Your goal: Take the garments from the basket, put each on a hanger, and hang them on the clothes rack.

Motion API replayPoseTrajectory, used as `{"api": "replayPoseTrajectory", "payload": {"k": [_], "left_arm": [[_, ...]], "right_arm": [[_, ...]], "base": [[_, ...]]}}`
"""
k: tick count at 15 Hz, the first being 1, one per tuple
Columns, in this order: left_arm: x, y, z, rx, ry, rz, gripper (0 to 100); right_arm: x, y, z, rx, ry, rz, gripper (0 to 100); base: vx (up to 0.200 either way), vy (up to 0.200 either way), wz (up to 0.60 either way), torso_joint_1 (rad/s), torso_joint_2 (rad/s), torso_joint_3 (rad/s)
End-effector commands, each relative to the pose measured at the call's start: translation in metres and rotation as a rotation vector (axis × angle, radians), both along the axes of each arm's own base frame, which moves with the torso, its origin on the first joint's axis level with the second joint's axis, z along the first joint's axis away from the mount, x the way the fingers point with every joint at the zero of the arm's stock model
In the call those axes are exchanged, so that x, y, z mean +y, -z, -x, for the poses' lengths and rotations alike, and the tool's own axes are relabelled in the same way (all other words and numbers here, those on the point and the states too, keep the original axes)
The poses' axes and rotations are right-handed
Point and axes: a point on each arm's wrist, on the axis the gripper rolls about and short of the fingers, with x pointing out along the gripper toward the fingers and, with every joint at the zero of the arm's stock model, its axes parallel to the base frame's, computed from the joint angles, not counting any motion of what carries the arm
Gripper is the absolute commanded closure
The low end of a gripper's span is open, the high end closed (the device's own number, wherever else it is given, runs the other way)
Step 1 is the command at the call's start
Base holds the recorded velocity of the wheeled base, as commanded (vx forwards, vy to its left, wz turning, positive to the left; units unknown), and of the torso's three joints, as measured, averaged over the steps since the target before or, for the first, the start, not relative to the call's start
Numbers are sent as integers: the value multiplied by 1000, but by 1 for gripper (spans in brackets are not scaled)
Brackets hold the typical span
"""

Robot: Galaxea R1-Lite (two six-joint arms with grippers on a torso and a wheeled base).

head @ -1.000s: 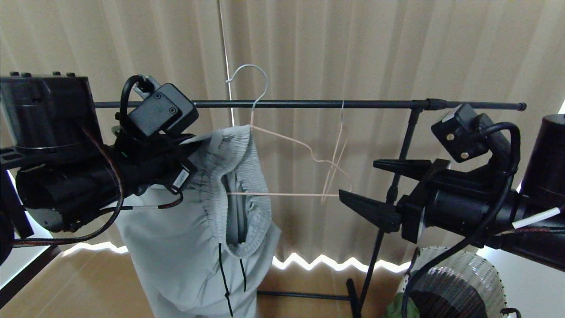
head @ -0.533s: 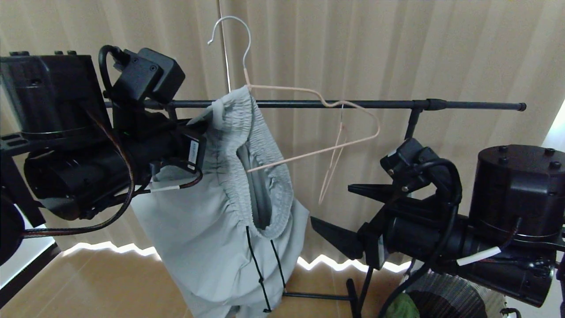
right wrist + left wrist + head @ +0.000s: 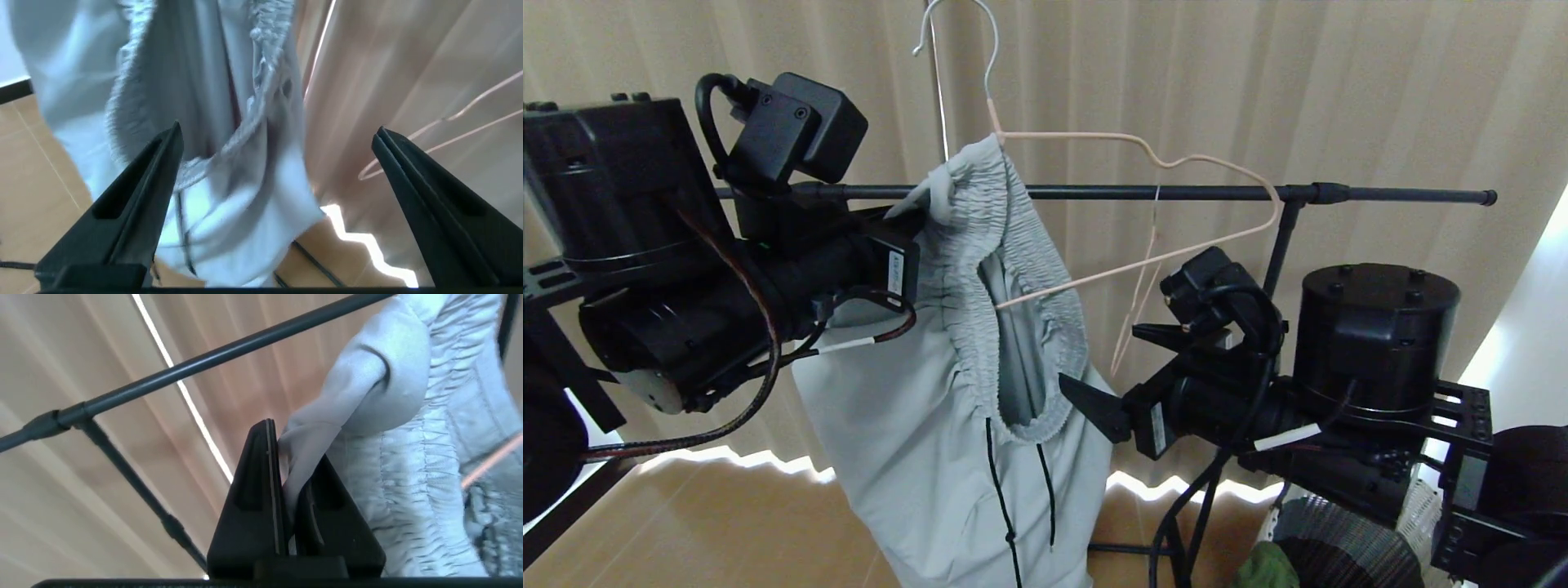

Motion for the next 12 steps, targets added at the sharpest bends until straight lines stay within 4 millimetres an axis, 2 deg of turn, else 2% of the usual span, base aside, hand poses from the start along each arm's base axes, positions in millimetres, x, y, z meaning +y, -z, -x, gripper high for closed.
{"api": "replayPoseTrajectory", "payload": {"k": [1, 3, 4, 12], "left_arm": [[-1, -2, 3, -6, 10, 2, 100], [1, -4, 8, -14, 11, 6, 100], [2, -4, 9, -15, 13, 4, 100], [3, -5, 10, -18, 10, 3, 100]], "right_arm": [[6, 8, -6, 16, 0, 16, 0], [7, 12, -9, 25, 5, 24, 0], [6, 12, -10, 25, 10, 24, 100], [-6, 7, -12, 7, 90, 22, 100]], "base": [[0, 0, 0, 0, 0, 0], [0, 0, 0, 0, 0, 0], [0, 0, 0, 0, 0, 0], [0, 0, 0, 0, 0, 0]]}}
